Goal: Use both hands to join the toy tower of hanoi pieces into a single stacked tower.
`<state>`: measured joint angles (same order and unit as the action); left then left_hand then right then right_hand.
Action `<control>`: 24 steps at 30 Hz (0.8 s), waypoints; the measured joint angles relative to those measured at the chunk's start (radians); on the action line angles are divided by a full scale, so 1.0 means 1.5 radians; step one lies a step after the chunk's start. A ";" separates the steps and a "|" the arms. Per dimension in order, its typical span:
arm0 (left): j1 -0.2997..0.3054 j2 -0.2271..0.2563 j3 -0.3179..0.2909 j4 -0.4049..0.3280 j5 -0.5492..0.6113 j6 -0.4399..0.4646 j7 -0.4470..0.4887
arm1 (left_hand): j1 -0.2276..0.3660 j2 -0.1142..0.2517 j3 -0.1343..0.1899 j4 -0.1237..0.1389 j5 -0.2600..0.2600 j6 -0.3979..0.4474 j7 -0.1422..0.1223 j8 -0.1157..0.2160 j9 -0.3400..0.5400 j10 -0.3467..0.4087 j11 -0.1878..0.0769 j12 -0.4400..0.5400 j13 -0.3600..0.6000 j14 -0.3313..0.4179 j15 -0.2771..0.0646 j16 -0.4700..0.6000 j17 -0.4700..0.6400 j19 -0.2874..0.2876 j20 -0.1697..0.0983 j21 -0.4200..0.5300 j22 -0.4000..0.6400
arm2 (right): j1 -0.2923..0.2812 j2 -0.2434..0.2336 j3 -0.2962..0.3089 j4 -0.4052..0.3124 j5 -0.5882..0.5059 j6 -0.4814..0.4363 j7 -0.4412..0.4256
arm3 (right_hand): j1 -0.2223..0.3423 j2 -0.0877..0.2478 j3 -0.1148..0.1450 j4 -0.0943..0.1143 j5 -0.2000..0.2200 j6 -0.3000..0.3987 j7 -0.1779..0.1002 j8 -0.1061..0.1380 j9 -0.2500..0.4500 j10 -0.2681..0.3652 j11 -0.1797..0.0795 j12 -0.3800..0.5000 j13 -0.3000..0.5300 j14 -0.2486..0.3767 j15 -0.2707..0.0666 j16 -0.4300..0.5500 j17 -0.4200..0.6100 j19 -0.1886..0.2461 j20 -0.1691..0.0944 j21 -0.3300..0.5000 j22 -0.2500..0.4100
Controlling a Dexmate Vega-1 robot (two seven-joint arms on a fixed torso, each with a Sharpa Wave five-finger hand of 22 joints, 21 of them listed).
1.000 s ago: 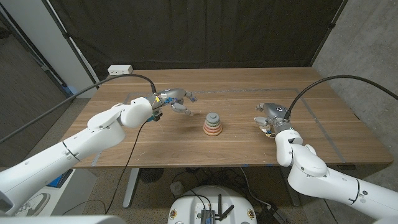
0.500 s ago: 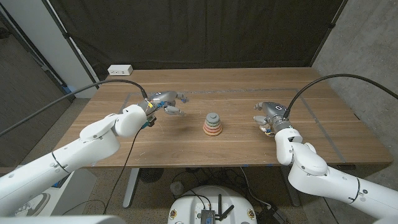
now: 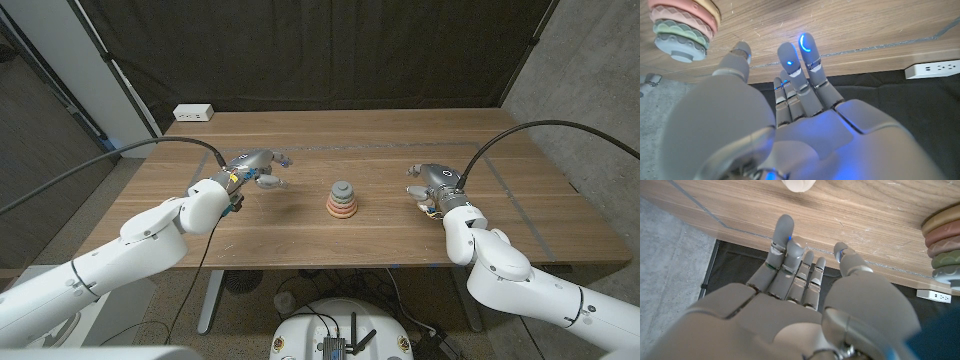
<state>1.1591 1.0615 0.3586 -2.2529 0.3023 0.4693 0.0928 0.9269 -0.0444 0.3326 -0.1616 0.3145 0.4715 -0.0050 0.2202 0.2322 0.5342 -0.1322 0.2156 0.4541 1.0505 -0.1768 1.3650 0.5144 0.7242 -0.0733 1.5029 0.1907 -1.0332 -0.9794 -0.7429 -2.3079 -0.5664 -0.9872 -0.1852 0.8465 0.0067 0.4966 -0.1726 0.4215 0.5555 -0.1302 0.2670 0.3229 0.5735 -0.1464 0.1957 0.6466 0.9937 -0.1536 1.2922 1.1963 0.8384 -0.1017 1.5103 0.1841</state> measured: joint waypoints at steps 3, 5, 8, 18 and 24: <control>0.015 0.003 -0.008 -0.008 -0.004 0.010 0.014 | 0.000 0.000 0.000 0.000 0.000 0.007 0.000 0.000 0.000 0.003 0.002 0.000 0.000 0.002 0.000 0.000 0.000 0.000 0.000 0.000 0.000 | -0.004 0.000 0.005 0.003 0.003 0.008 -0.004 | 0.000 0.000 0.000 0.000 0.000 0.000 0.000 0.000 0.000 0.000 0.000 0.000 0.000 0.000 0.000 0.000 -0.001 0.000 0.000 0.000 0.000; 0.023 0.004 -0.012 -0.012 -0.005 0.016 0.020 | 0.000 0.000 0.000 0.000 0.000 0.007 0.000 0.000 0.000 0.005 0.000 0.000 0.000 0.004 -0.001 0.000 0.000 0.000 0.000 0.000 0.000 | -0.006 0.001 0.008 0.005 0.004 0.011 -0.007 | 0.005 -0.005 0.000 0.000 -0.002 0.000 0.000 0.000 0.003 0.000 0.000 0.000 0.000 0.000 0.000 0.000 -0.003 0.000 0.000 0.000 0.000; 0.038 0.007 -0.018 -0.019 -0.007 0.030 0.039 | -0.003 0.003 0.000 0.000 0.000 0.007 0.000 0.000 0.000 0.006 -0.001 0.000 -0.003 0.004 -0.001 0.000 0.000 0.000 0.000 0.000 -0.003 | -0.010 0.004 0.014 0.009 0.006 0.016 -0.011 | 0.005 -0.005 0.000 0.000 -0.002 0.000 0.000 0.000 0.003 0.000 0.000 0.000 0.000 0.000 0.000 0.000 -0.004 0.000 0.000 0.000 0.000; 0.072 0.006 -0.028 -0.026 -0.003 0.050 0.063 | -0.003 0.003 0.000 0.000 0.003 0.008 -0.001 0.000 0.000 0.006 -0.001 0.000 -0.003 0.004 -0.001 0.000 0.000 0.000 0.000 0.000 -0.003 | -0.012 0.008 0.016 0.012 0.004 0.019 -0.014 | 0.005 -0.005 -0.002 0.002 -0.005 0.000 0.000 0.000 0.003 0.000 0.000 0.000 0.000 0.000 0.000 0.000 -0.004 0.000 0.000 0.000 0.000; 0.086 0.001 -0.033 -0.026 -0.003 0.065 0.120 | -0.003 0.003 0.000 0.000 0.003 0.014 0.000 0.000 0.000 0.013 -0.001 0.000 -0.003 0.003 -0.001 0.003 0.000 0.000 0.000 0.000 -0.003 | -0.011 0.017 0.017 0.014 -0.001 0.017 -0.013 | 0.012 0.002 -0.002 0.002 -0.006 0.000 0.000 0.000 0.003 0.000 0.000 0.000 0.000 0.000 0.000 0.000 -0.004 0.000 0.000 0.000 0.000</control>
<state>1.2885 1.0624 0.3086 -2.2916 0.2976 0.5663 0.2735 0.9228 -0.0404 0.3326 -0.1615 0.3184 0.4931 -0.0055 0.2202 0.2324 0.5542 -0.1345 0.2156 0.4496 1.0558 -0.1785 1.3689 0.5145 0.7241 -0.0733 1.5029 0.1859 -1.0490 -0.9537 -0.7168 -2.2863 -0.5675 -0.9623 -0.2053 0.8651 0.0096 0.4937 -0.1696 0.4131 0.5555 -0.1302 0.2670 0.3274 0.5736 -0.1464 0.1959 0.6463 0.9937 -0.1536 1.2922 1.1896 0.8383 -0.1017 1.5103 0.1839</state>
